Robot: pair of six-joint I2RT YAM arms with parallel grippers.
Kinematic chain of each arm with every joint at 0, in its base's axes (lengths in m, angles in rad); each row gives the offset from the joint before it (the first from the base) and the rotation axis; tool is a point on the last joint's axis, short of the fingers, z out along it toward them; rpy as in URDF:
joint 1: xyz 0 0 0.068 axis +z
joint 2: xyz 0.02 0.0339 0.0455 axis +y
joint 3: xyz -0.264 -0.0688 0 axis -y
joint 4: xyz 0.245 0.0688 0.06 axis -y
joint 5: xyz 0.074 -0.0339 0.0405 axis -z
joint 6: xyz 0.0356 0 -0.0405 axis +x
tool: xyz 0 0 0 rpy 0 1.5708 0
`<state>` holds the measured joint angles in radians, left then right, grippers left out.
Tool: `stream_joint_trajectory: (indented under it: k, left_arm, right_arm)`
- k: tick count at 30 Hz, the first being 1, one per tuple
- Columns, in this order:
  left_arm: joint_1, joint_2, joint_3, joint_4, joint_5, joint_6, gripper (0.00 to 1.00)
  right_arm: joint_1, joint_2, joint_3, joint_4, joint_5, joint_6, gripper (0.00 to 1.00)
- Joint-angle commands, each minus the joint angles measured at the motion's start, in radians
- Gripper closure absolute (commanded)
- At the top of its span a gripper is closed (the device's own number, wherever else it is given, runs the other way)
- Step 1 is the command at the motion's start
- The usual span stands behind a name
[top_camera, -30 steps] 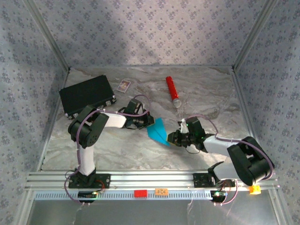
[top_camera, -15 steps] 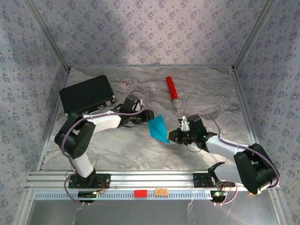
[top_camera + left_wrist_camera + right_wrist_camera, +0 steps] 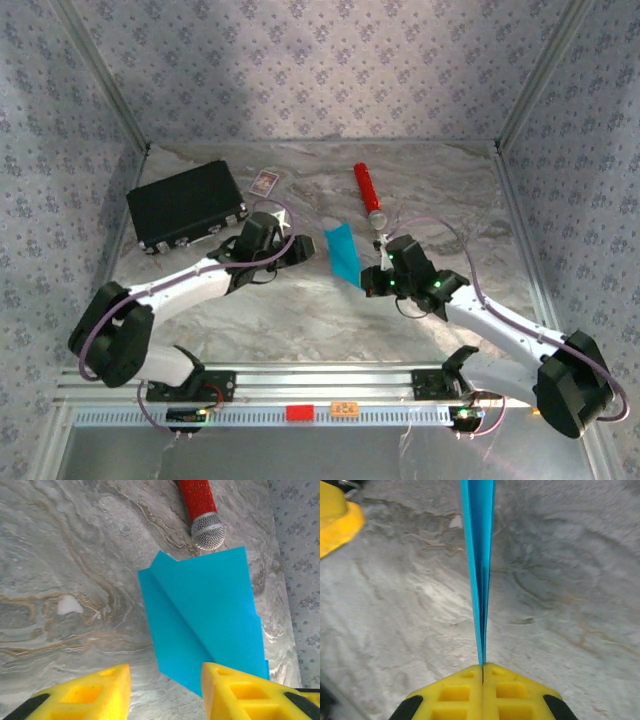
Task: Fold a paper plane with a square sheet of paper (pick it up from the middle)
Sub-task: Turn over the paper at the center of the table.
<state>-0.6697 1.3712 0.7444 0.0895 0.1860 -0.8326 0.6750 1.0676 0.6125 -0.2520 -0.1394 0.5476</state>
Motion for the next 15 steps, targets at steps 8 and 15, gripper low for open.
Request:
stream_joint_trajectory:
  k: [8, 15]
  left_arm:
    - [-0.004, -0.170, -0.076, 0.006, -0.172, 0.027, 0.48]
    - [-0.001, -0.211, -0.092, -0.042, -0.246, 0.016, 0.45]
  right_arm:
    - [0.243, 0.094, 0.167, -0.300, 0.637, -0.083, 0.96]
    - [0.311, 0.174, 0.226, -0.427, 0.840, -0.032, 0.96]
